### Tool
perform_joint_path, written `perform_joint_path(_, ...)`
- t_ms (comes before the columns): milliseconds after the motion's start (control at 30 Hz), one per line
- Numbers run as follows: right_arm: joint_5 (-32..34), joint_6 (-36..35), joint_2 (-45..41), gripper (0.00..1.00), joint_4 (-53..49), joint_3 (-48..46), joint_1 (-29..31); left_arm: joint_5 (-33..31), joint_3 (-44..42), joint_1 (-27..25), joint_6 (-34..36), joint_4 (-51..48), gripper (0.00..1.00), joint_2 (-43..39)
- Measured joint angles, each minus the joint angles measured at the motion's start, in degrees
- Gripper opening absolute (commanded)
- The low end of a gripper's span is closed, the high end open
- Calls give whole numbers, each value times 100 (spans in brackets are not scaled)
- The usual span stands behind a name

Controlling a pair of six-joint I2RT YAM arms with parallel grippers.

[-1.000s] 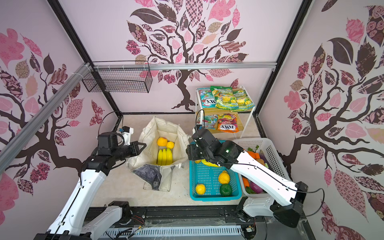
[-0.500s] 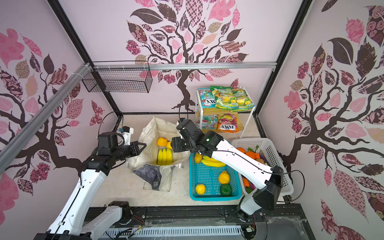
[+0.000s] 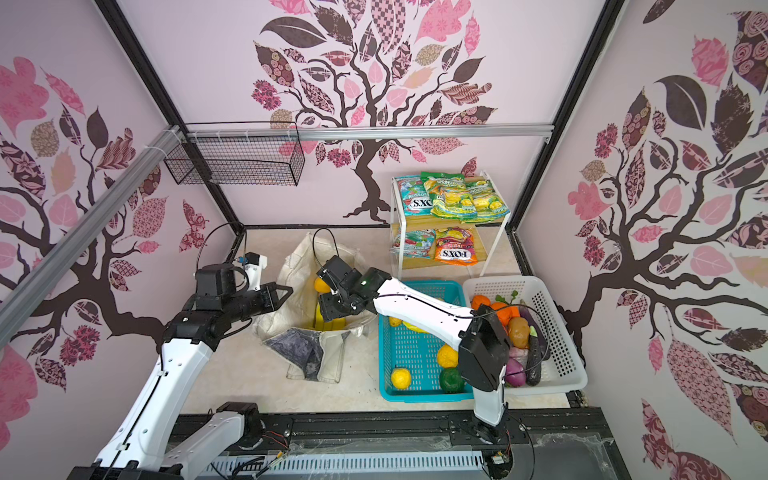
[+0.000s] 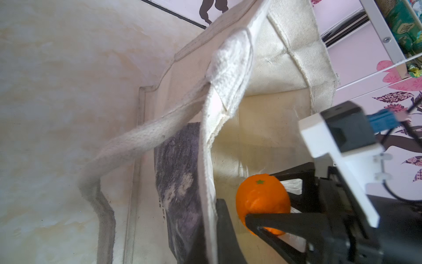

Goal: Place the food into the grocery bag and tie it
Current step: 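Lower the orange into the tote bag beside the bananas with the right gripper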

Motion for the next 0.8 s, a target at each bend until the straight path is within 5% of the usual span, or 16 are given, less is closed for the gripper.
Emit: perform_joint_path(800, -330, 234, 496, 62, 411, -109, 11, 127, 0, 0, -13, 37, 0, 0)
